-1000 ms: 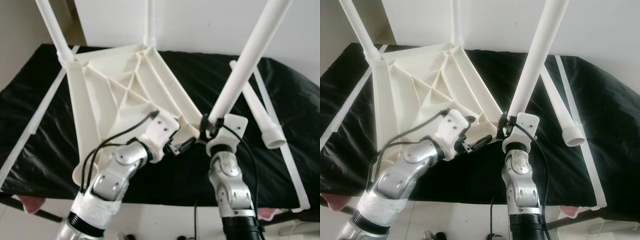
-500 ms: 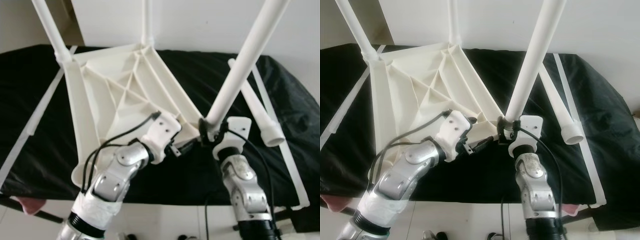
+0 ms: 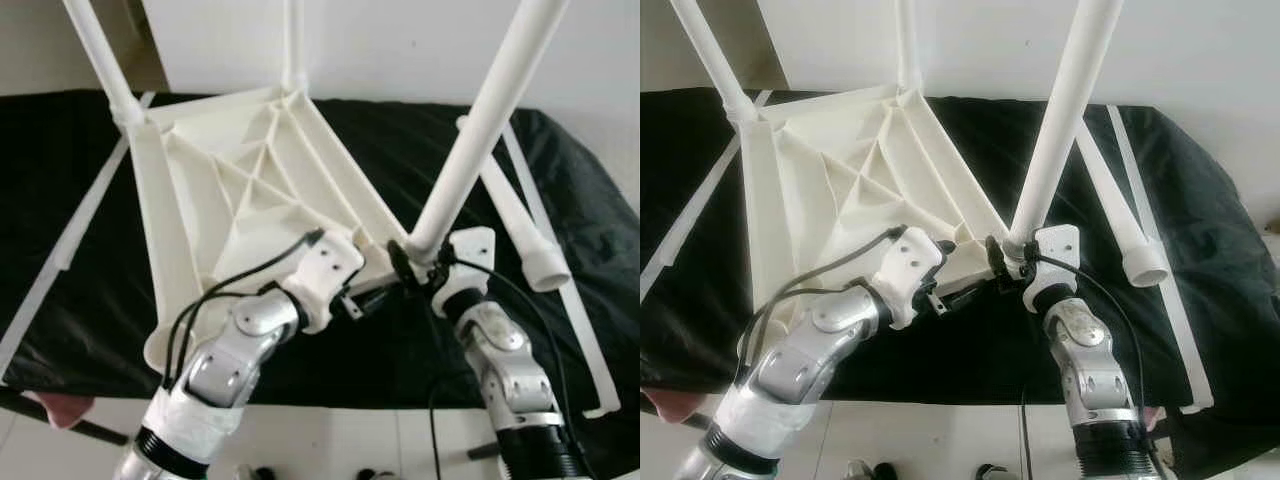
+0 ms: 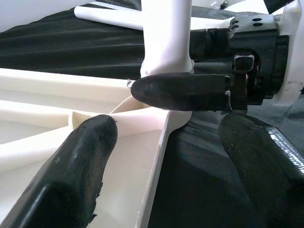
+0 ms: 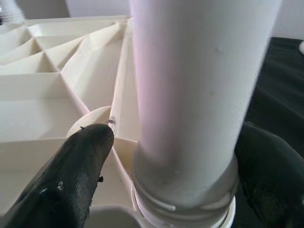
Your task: Building children table
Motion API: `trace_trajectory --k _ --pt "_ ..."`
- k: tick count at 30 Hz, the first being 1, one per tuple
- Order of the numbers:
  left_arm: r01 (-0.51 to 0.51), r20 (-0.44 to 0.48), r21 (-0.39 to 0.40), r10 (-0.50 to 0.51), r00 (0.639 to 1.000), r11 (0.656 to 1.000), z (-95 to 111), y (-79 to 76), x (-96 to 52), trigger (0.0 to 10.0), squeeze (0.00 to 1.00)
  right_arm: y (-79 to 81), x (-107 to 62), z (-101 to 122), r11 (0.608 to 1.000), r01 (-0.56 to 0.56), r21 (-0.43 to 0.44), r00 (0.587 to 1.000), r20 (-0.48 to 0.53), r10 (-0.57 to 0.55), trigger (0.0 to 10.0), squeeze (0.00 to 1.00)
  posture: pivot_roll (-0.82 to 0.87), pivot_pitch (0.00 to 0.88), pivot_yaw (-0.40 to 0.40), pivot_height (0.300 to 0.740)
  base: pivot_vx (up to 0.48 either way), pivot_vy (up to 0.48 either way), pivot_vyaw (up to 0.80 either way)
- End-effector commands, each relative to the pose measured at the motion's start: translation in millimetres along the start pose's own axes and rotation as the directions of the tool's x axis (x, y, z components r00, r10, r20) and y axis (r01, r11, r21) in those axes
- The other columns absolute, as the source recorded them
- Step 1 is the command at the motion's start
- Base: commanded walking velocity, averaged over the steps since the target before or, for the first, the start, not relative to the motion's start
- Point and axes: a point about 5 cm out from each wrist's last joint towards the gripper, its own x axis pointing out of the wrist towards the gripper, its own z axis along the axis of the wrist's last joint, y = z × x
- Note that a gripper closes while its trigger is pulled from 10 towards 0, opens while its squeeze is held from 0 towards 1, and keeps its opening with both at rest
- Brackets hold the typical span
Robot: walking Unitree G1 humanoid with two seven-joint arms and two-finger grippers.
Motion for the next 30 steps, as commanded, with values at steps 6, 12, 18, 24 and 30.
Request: trace_trajectory --k 6,12,18,24,30 --pt "0.052 0.000 -0.008 -0.052 0.999 0.999 0 -5.2 -1.2 10.0 0.00 -3.4 1.7 0 1.000 -0.030 -0.002 0.999 0.011 0.030 10.0 0.00 -0.19 0.176 0.019 0.740 0.000 0.000 0.00" --pt "0.074 0.005 -0.029 -0.074 0.997 0.997 0 -4.7 -2.9 10.0 0.00 -6.6 -1.2 2 0.998 -0.062 -0.016 0.998 0.025 0.063 10.0 0.00 -0.20 0.194 0.010 0.740 0.000 0.000 0.00" --pt "0.062 -0.020 0.003 -0.062 0.998 0.998 -4 -1.8 -2.9 10.0 0.00 -9.0 -1.3 -1 0.998 -0.064 -0.020 0.998 0.021 0.064 10.0 0.00 -0.18 0.191 0.007 0.740 0.000 0.000 0.00" --pt "0.033 -0.010 -0.013 -0.034 0.999 0.999 -1 1.3 -5.4 10.0 0.00 -2.8 4.3 0 0.992 -0.123 -0.022 0.992 0.025 0.123 10.0 0.00 -0.17 0.187 0.014 0.740 0.000 0.000 0.00" --pt "0.048 -0.021 0.001 -0.048 0.999 0.999 -2 2.5 -6.8 10.0 0.00 -1.0 7.5 2 0.985 -0.168 -0.045 0.985 0.024 0.169 10.0 0.00 -0.19 0.189 0.029 0.740 0.000 0.000 0.00"
